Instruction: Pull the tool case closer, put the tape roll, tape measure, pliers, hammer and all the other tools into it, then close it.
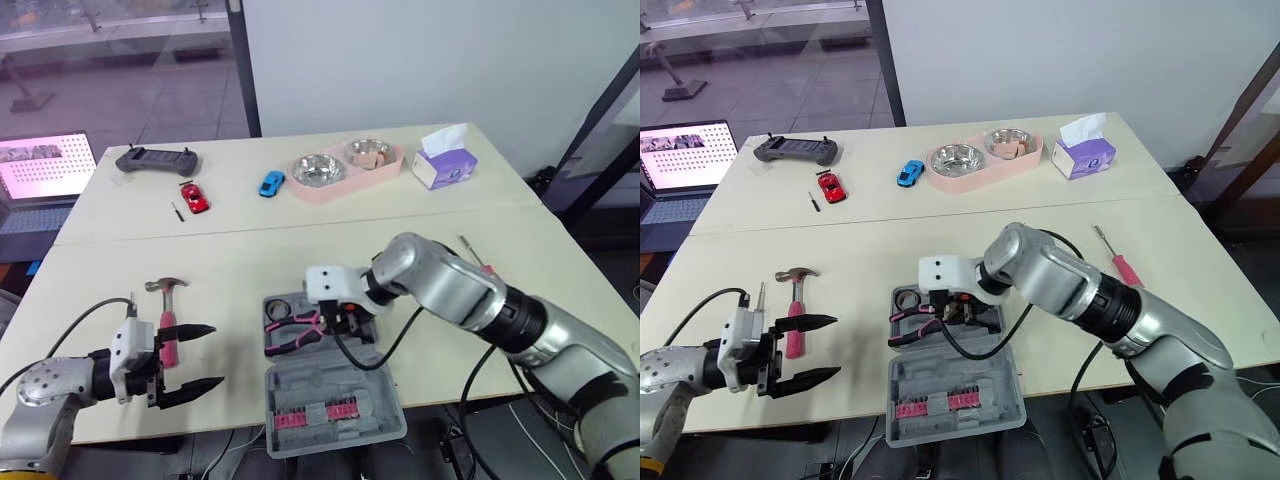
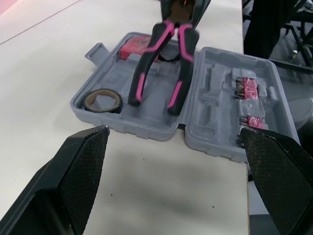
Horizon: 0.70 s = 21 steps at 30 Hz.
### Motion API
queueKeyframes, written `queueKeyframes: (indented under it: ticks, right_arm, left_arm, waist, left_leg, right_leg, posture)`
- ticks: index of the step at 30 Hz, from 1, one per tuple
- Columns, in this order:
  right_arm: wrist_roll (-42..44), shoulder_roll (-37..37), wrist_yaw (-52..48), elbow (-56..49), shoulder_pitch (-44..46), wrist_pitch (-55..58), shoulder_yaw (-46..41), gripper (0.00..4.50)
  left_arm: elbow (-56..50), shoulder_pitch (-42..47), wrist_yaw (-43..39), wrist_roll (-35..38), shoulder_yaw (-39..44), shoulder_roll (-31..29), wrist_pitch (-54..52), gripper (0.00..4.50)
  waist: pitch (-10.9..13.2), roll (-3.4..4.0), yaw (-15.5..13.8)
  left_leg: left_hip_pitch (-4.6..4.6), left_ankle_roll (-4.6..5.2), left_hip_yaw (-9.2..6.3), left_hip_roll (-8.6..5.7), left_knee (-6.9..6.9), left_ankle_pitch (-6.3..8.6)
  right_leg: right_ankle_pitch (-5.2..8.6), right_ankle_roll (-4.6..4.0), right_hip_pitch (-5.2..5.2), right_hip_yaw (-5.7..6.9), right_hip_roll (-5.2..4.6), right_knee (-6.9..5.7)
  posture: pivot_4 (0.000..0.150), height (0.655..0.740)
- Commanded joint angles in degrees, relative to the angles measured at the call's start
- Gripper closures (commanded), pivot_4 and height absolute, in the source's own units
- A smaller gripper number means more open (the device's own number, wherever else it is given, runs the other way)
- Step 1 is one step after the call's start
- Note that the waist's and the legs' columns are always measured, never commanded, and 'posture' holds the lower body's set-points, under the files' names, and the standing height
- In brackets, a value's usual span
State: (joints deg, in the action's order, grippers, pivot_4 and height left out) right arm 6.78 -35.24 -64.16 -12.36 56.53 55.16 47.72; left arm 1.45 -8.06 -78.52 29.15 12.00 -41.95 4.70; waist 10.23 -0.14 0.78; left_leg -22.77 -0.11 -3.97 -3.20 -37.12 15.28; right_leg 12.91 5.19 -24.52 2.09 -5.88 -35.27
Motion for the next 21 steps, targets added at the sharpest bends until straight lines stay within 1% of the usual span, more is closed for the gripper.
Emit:
queueKeyframes:
  ticks: [1,21]
  right_arm:
    - [-1.9,0.3,0.0,0.3,0.4,-1.8,-0.3,3.51]
    - [-7.8,3.9,-0.5,7.6,-3.8,-8.4,0.0,3.51]
  left_arm:
    - [-1.7,0.4,0.0,0.0,0.4,-0.4,0.9,0.00]
    - [-2.1,1.5,0.0,-0.1,0.6,-0.7,1.1,0.00]
  waist:
    - [0.0,0.00,-0.1]
    - [0.0,0.00,0.0]
  left_leg:
    - [0.00,0.00,0.00,0.00,0.00,0.00]
    - [0.04,-0.03,0.01,-0.01,0.00,-0.02]
  right_leg:
    - [0.00,0.00,0.00,0.00,0.00,0.00]
    - [-0.03,0.03,0.00,0.04,0.10,-0.11]
  posture:
    - [0.150,0.7400]
    - [0.150,0.7400]
